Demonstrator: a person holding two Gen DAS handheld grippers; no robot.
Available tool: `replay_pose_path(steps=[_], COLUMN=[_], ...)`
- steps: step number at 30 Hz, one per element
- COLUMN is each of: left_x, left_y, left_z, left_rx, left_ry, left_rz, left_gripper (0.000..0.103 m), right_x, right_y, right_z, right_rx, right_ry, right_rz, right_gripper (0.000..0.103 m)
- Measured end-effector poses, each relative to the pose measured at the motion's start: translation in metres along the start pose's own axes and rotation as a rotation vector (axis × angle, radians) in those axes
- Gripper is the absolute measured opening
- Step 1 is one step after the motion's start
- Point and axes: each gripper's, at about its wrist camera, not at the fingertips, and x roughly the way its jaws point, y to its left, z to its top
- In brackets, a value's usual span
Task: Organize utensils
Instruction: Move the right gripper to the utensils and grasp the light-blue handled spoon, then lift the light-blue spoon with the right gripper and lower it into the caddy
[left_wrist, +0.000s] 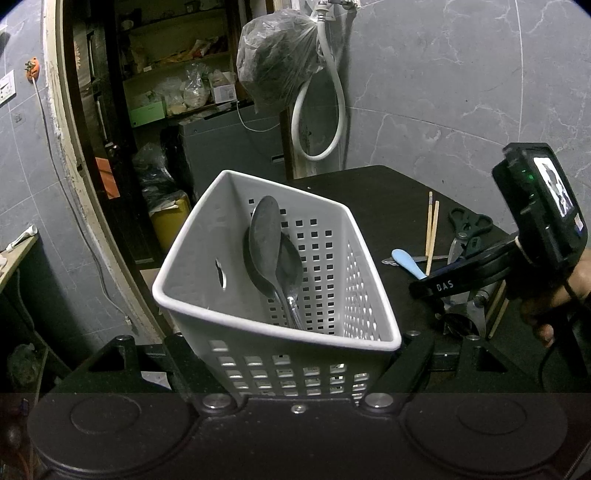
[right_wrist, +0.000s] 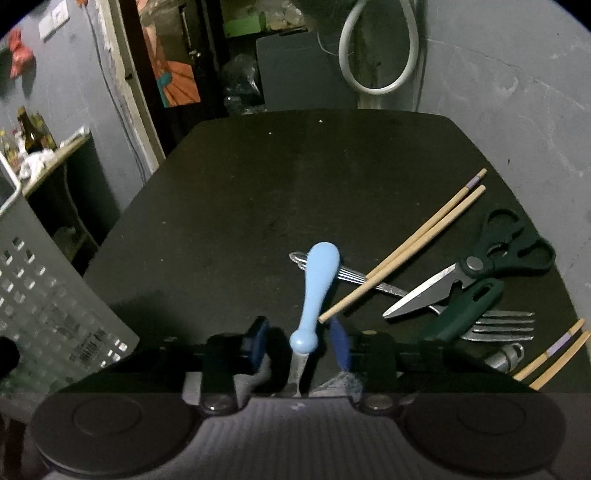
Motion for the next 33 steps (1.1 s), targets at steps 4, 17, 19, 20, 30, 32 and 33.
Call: replay_pose_path(steps=[4, 17, 19, 20, 30, 32, 33], left_x=[0.000, -0.002, -0.002, -0.001, -0.004, -0.005, -0.005], left_y=[0.000, 0.003, 0.002, 0.001, 0.003, 0.002, 0.002], left_z=[0.000, -0.001, -0.001, 0.000, 0.000, 0.001, 0.002], left_rx=[0.000, 0.000, 0.000, 0.000, 0.000, -0.001, -0.001], left_ry=[0.000, -0.001, -0.001, -0.001, -0.002, -0.002, -0.002], left_rz=[0.000, 0.001, 0.001, 0.001, 0.000, 0.000, -0.001], left_gripper=[0.079, 0.079, 0.079, 0.079, 0.079, 0.079, 0.079], right_x=[0.002, -0.002, -0.001, -0.002, -0.003, -0.002, -0.001], right_y=[0.009, 0.075, 0.087, 0.090, 0.041, 0.037, 0.036], right_z=[0.004, -0.018, -0.024, -0.026, 0.010, 0.013, 0.014], right_rx=[-0.051, -0.493, -0.568, -0.586, -0.197, -0.172, -0.172], right_ry=[0.028, 0.026, 0.023, 0.022, 0.136, 0.145, 0.145], right_rz=[-0.032, -0.240, -0.266, -0.263, 0.038, 0.061, 0.063], right_gripper=[0.017, 0.017, 0.017, 0.017, 0.017, 0.017, 0.017])
